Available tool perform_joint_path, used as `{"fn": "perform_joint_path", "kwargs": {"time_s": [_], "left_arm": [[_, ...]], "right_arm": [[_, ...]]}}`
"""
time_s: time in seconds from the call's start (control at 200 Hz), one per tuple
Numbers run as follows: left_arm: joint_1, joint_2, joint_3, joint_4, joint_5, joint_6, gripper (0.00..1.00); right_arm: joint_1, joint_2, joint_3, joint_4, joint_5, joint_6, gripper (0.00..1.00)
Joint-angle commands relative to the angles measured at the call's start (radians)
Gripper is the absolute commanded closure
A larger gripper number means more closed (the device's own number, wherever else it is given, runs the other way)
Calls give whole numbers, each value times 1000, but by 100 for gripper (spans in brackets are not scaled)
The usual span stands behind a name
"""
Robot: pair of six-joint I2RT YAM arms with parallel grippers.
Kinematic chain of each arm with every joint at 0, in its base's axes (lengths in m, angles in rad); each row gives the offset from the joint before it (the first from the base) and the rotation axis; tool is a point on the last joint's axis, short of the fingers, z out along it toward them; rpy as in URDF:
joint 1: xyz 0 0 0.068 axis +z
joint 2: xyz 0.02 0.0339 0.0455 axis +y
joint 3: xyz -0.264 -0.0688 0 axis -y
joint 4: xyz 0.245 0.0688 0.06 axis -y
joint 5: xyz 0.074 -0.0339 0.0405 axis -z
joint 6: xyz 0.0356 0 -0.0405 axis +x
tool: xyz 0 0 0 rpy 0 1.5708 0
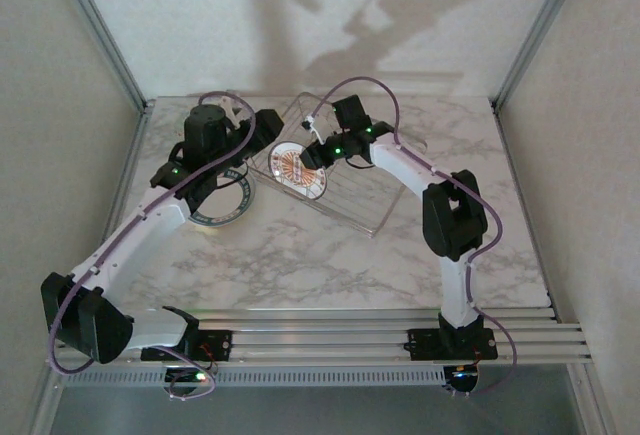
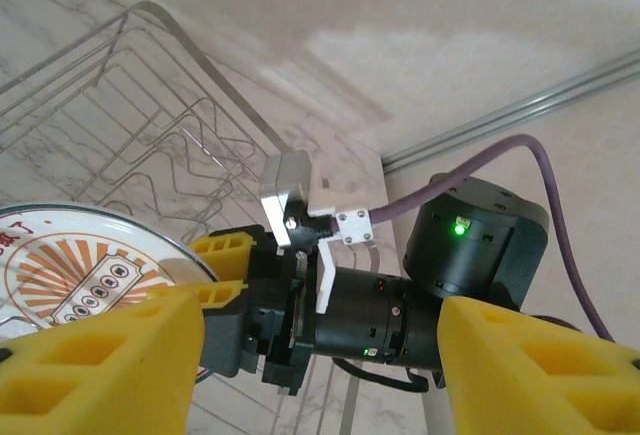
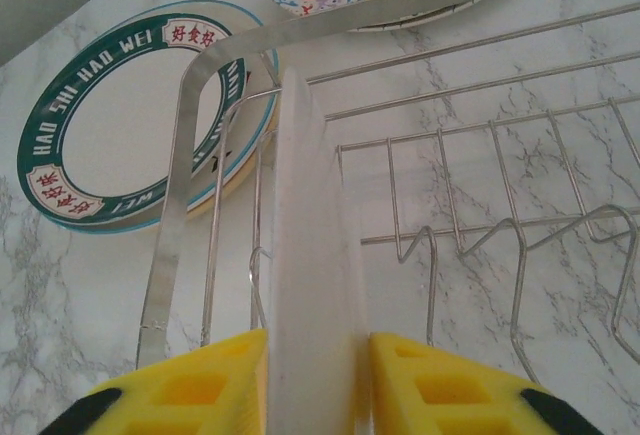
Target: Unload the plates from the dish rack
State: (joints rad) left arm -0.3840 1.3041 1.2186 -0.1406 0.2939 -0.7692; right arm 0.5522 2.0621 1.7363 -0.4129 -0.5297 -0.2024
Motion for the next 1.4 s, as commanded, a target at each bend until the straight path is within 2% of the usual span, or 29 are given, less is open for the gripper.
{"fn": "perform_joint_path", "kwargs": {"time_s": [0.0,0.185,0.33,0.636,1.051,1.392], "left_arm": [[-12,10,34,-32,-9,47,37],[-13,9,29,-29,-12,44,37],[-13,10,32,-27,-11,42,37],[-13,10,24,-18,-10,38,37],[-13,2,3,-2,-6,25,37],[-13,22,9,27,16,9,36]], "right_arm": [[5,28,41,-22,-34,-16,71],[11,36,52,-38,-18,-40,77],[16,25,60,-41,10,-54,87],[25,-46,53,-18,65,-81,100],[20,-178,45,12,161,-61,100],[-62,-332,-29,89,170,72,100]]}}
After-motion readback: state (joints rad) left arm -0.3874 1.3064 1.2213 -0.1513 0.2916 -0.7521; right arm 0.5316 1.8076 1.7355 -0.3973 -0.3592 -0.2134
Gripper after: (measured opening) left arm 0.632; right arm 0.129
